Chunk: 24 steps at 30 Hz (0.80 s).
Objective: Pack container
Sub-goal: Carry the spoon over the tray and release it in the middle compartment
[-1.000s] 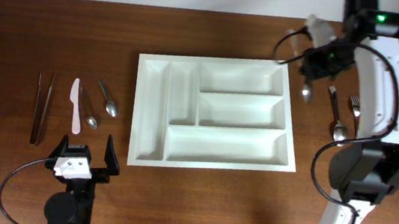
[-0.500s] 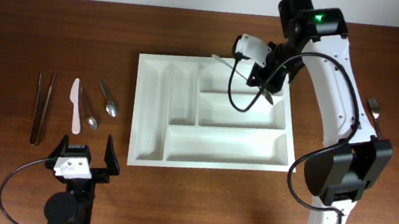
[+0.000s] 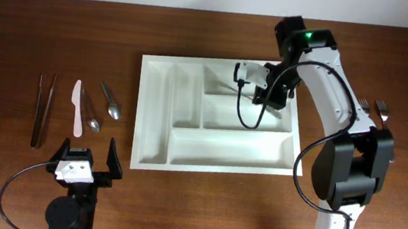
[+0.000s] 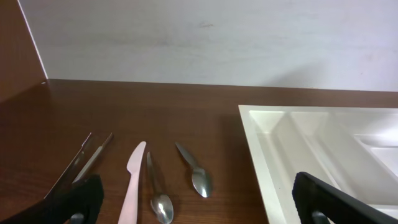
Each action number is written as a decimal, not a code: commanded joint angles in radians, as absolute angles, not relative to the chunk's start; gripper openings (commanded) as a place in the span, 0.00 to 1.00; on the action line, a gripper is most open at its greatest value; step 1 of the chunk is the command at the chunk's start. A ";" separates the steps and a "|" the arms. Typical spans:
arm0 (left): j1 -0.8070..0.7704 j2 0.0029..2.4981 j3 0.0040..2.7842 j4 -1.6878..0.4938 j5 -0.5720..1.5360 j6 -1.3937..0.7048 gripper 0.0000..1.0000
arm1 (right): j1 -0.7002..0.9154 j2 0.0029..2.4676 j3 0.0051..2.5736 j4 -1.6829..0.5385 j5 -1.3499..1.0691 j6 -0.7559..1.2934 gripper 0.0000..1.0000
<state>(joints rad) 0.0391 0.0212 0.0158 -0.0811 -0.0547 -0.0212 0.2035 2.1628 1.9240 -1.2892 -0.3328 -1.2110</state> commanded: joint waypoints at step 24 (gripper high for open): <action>0.042 0.014 0.009 -0.079 -0.041 -0.006 0.99 | 0.042 2.143 2.087 -1.319 -0.317 -0.611 0.99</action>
